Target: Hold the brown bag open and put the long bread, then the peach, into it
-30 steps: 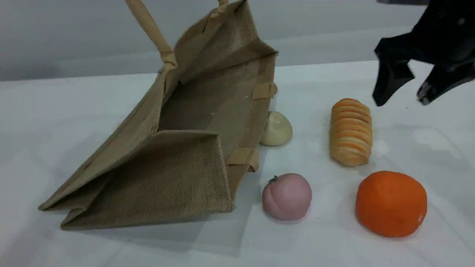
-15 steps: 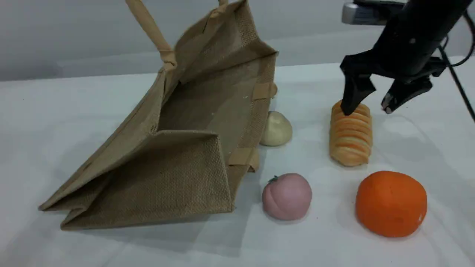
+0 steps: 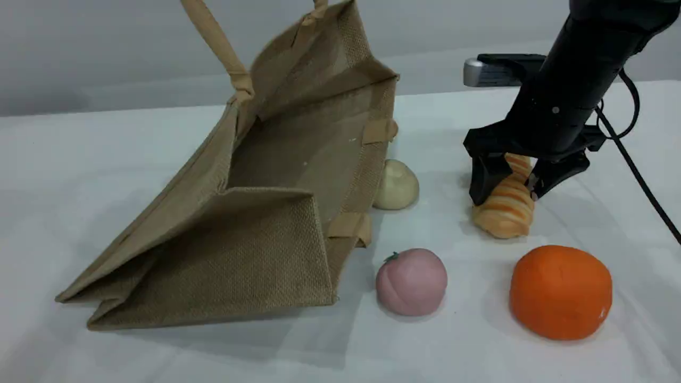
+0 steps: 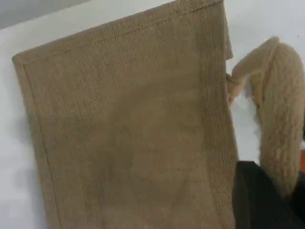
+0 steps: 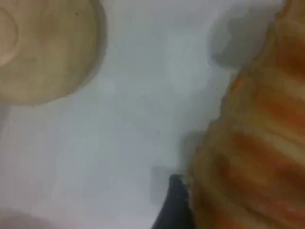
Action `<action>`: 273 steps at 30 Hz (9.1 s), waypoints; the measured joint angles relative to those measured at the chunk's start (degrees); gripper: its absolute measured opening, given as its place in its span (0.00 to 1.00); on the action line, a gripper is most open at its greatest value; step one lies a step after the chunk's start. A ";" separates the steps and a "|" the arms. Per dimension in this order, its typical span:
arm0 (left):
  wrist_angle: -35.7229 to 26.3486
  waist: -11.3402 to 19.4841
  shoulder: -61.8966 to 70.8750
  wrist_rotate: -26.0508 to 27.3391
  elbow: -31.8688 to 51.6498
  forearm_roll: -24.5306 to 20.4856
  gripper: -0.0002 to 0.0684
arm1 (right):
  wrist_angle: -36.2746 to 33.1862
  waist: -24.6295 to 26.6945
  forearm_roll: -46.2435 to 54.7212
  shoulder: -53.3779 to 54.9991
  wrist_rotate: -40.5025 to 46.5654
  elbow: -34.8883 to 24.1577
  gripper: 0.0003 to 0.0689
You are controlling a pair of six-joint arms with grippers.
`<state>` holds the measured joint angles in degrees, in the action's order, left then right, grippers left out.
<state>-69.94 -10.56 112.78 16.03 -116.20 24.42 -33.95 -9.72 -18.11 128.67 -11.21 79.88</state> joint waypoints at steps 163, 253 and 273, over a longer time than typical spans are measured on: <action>-0.03 0.11 -3.29 14.80 -0.64 7.09 0.13 | -2.98 -12.22 -4.76 -19.46 -3.54 -20.17 0.80; -0.03 0.11 -3.29 14.96 -0.64 10.52 0.13 | 17.12 -16.04 -30.70 -32.83 -39.03 -19.99 0.03; -0.03 0.11 -3.29 15.01 -0.64 10.52 0.13 | 13.89 -16.04 -51.76 -8.44 -58.41 -2.36 0.03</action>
<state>-69.97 -10.45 109.49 31.04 -116.84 34.93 -20.06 -25.76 -69.87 120.23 -69.63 77.52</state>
